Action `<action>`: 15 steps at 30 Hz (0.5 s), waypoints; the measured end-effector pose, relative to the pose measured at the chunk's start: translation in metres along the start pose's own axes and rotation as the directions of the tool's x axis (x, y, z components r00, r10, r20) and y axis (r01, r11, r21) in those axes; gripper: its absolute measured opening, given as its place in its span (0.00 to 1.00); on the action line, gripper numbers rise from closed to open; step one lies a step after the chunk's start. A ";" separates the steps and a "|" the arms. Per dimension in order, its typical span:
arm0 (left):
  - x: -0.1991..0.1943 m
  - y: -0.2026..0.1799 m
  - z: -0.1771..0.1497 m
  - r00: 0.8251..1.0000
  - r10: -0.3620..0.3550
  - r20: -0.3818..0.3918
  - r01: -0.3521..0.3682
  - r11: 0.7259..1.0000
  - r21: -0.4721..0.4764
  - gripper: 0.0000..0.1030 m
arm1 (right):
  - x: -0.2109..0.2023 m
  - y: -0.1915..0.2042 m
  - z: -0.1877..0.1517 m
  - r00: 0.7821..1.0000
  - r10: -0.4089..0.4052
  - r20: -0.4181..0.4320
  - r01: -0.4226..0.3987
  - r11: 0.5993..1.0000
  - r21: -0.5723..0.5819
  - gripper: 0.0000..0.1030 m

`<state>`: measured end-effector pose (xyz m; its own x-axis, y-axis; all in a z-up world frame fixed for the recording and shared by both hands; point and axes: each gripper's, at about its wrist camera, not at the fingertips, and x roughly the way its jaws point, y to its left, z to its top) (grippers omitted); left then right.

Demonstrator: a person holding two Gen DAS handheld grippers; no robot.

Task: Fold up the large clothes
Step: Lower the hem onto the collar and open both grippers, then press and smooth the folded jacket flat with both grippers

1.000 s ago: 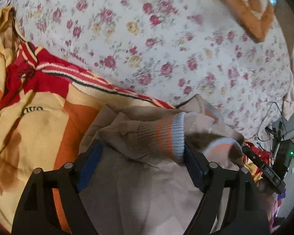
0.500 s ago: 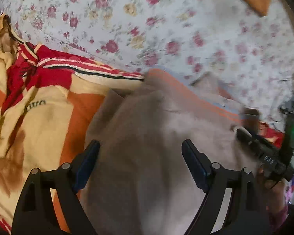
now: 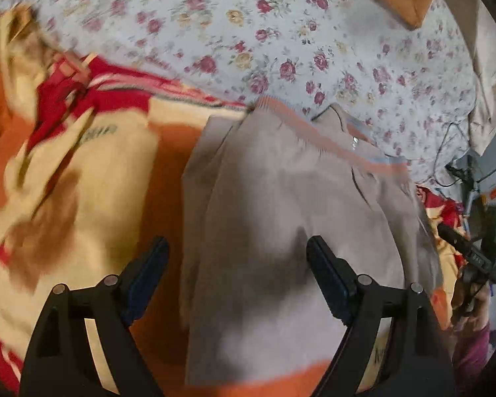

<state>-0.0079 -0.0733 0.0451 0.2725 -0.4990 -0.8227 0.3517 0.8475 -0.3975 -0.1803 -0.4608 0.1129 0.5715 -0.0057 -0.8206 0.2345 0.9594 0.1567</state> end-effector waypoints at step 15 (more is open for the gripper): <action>0.001 -0.011 -0.049 0.997 0.030 -0.074 -0.022 0.995 0.102 0.13 | -0.003 -0.025 -0.063 0.999 0.018 -0.035 -0.014 0.994 0.105 0.13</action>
<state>-0.0553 -0.0738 0.0289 0.2160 -0.4585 -0.8620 0.4352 0.8355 -0.3353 -0.2371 -0.4670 0.0764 0.5477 0.0215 -0.8364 0.3079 0.9243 0.2254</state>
